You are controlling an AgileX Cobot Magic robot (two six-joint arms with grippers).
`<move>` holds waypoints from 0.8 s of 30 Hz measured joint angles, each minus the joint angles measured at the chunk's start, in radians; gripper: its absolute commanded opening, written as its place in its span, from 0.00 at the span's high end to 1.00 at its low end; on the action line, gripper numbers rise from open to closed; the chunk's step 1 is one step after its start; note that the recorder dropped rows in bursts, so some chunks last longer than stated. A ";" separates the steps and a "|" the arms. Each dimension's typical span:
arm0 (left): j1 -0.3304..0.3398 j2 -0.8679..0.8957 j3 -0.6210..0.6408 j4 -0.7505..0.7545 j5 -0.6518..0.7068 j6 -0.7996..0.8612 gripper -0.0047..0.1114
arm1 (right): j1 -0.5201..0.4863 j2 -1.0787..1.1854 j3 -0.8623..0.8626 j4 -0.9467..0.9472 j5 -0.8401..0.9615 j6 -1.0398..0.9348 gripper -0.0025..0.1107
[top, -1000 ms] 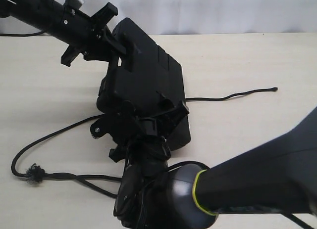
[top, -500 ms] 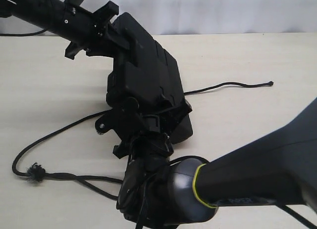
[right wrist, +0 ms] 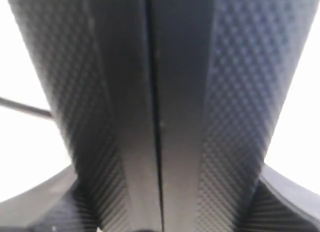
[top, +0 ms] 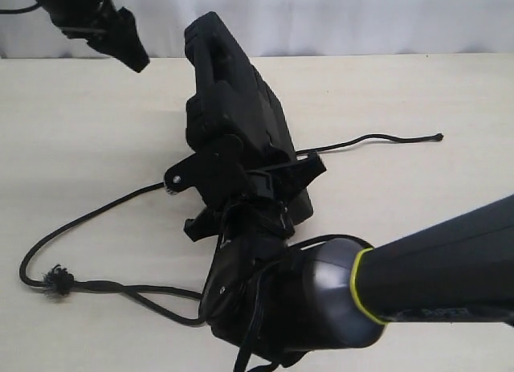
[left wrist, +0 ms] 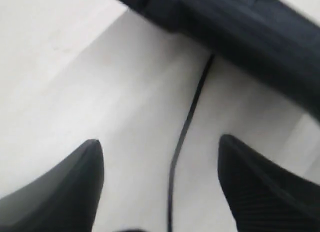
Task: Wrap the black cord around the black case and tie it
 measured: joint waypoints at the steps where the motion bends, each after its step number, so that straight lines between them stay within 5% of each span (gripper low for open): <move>1: 0.000 -0.017 0.003 0.045 0.009 0.020 0.43 | -0.005 -0.006 0.000 0.000 -0.007 0.002 0.94; 7: -0.098 -0.078 0.138 0.160 0.027 0.163 0.44 | -0.072 -0.039 0.000 0.003 -0.076 0.007 0.94; 10: -0.222 -0.078 0.255 0.317 0.029 0.189 0.52 | -0.092 -0.043 0.000 0.005 -0.106 0.007 0.94; 18: -0.474 -0.078 0.667 0.633 0.027 0.180 0.53 | -0.095 -0.043 0.000 0.007 -0.114 -0.014 0.94; 22: -0.478 -0.080 0.879 0.678 -0.016 0.150 0.53 | -0.095 -0.043 0.000 0.007 -0.116 -0.020 0.94; 24: -0.466 -0.080 0.926 0.690 -0.234 0.115 0.53 | -0.096 -0.043 0.000 0.007 -0.121 -0.022 0.94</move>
